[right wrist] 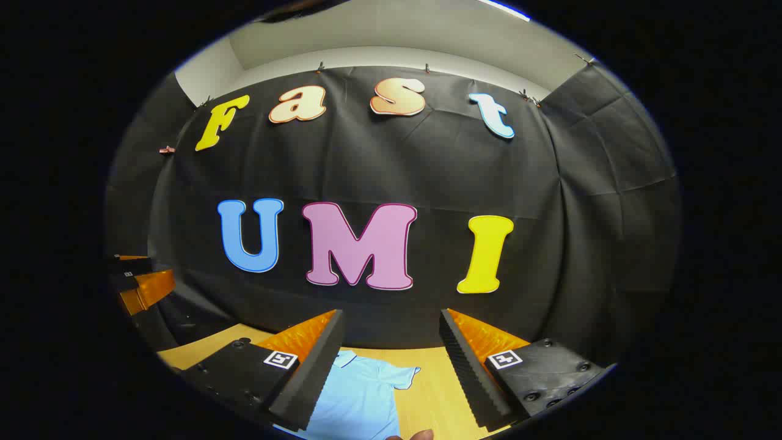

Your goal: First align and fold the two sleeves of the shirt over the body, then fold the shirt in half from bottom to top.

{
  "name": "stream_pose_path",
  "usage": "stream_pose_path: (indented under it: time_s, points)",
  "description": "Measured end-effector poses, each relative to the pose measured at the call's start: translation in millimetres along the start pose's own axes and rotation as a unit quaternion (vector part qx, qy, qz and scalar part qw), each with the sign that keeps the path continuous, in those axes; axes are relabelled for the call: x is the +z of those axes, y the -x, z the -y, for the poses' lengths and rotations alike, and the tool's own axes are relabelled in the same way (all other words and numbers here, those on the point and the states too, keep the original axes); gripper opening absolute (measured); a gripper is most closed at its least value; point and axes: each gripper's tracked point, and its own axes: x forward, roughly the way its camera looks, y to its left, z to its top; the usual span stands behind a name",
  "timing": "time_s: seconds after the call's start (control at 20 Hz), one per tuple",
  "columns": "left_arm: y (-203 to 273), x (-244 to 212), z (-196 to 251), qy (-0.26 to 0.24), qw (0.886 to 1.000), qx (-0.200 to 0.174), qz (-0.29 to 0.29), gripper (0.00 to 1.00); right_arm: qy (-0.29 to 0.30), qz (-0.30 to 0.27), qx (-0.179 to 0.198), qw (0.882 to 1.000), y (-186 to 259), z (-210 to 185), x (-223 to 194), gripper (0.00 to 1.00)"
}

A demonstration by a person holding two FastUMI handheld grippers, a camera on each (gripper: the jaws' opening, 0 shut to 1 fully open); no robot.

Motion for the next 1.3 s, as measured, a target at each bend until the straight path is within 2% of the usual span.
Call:
stream_pose_path:
  time_s: [0.15, 0.2, 0.25, 0.9, 1.1, 1.15, 1.3]
  points:
    - [0, 2, 2, -0.004, 1.000, -0.007, 0.002, 0.96, 0.002, -0.005, 0.003, 1.000, -2, -2, -2, 0.95]
    - [1, 0, 3, -0.002, 1.000, -0.010, 0.000, 0.93, 0.003, -0.006, 0.003, 1.000, -1, -2, -2, 0.97]
    - [1, -1, 3, -0.001, 1.000, -0.010, -0.002, 0.96, 0.002, -0.005, 0.004, 1.000, -1, -2, -2, 0.97]
    - [-2, -12, -3, -0.006, 1.000, -0.013, -0.016, 0.96, 0.012, -0.004, 0.006, 1.000, -2, -8, -5, 0.96]
    - [-2, -11, -2, -0.008, 1.000, -0.017, -0.013, 0.96, 0.011, -0.017, 0.013, 1.000, -5, -16, -11, 0.97]
    - [-2, -12, 0, -0.008, 1.000, -0.020, -0.014, 0.96, 0.015, -0.025, 0.014, 0.999, -9, -16, -17, 0.94]
    - [-4, -15, 5, -0.010, 1.000, -0.026, -0.016, 0.96, 0.005, -0.057, 0.021, 0.998, -27, -18, -35, 0.97]
